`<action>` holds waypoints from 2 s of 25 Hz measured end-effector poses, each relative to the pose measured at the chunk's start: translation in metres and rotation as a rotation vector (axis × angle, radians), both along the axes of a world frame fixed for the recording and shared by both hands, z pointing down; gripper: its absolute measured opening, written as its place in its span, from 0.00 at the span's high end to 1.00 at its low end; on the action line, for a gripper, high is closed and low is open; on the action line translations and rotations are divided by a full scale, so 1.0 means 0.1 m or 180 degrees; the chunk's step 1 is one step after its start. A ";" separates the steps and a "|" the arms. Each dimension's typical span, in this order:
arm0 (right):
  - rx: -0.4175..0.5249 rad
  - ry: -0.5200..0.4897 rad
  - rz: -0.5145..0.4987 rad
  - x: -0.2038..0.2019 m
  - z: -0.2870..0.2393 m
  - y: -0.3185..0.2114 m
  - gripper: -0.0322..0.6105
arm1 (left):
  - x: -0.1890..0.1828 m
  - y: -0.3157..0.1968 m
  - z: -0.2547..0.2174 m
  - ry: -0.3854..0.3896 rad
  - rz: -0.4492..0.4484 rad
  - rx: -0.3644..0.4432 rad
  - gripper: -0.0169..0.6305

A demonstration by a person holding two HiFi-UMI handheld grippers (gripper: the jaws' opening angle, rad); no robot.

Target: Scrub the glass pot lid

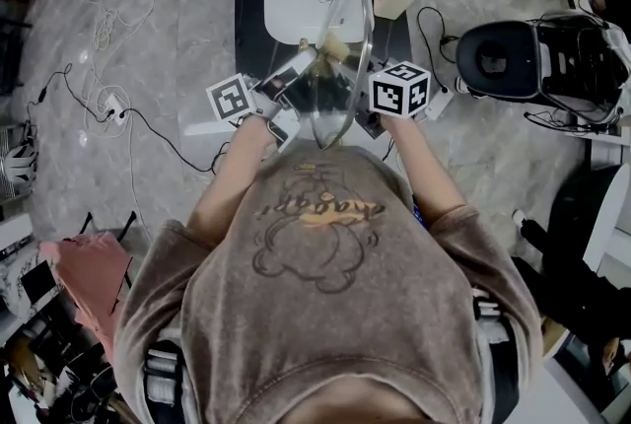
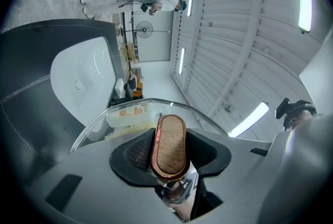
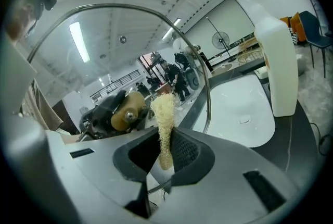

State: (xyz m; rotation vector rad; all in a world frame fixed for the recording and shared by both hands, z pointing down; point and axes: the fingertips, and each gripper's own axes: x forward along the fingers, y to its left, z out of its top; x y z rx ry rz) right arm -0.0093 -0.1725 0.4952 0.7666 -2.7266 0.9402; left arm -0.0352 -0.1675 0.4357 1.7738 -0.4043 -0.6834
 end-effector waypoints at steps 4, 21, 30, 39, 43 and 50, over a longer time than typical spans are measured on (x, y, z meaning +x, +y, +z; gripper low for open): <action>-0.0111 0.0003 -0.0067 -0.05 0.13 0.17 0.89 | -0.02 0.01 -0.02 -0.0002 -0.0016 0.0020 0.69; -0.0067 -0.0088 0.0316 0.43 0.00 0.11 0.89 | -0.26 -0.07 -0.11 0.0031 -0.0215 0.0050 0.69; -0.0010 -0.0085 0.0785 1.04 -0.09 0.11 0.89 | -0.61 -0.07 -0.09 -0.0128 -0.0360 0.0030 0.69; 0.0089 -0.0153 0.1122 1.38 -0.23 0.10 0.89 | -0.60 -0.11 0.02 -0.1172 -0.0291 0.0268 0.69; 0.0112 -0.0166 0.1241 1.47 -0.24 0.12 0.89 | -0.47 -0.15 0.11 -0.2032 -0.0124 0.0650 0.69; 0.0137 -0.0170 0.1500 1.67 -0.23 0.24 0.89 | -0.10 -0.15 0.51 -0.3140 0.0292 0.1029 0.69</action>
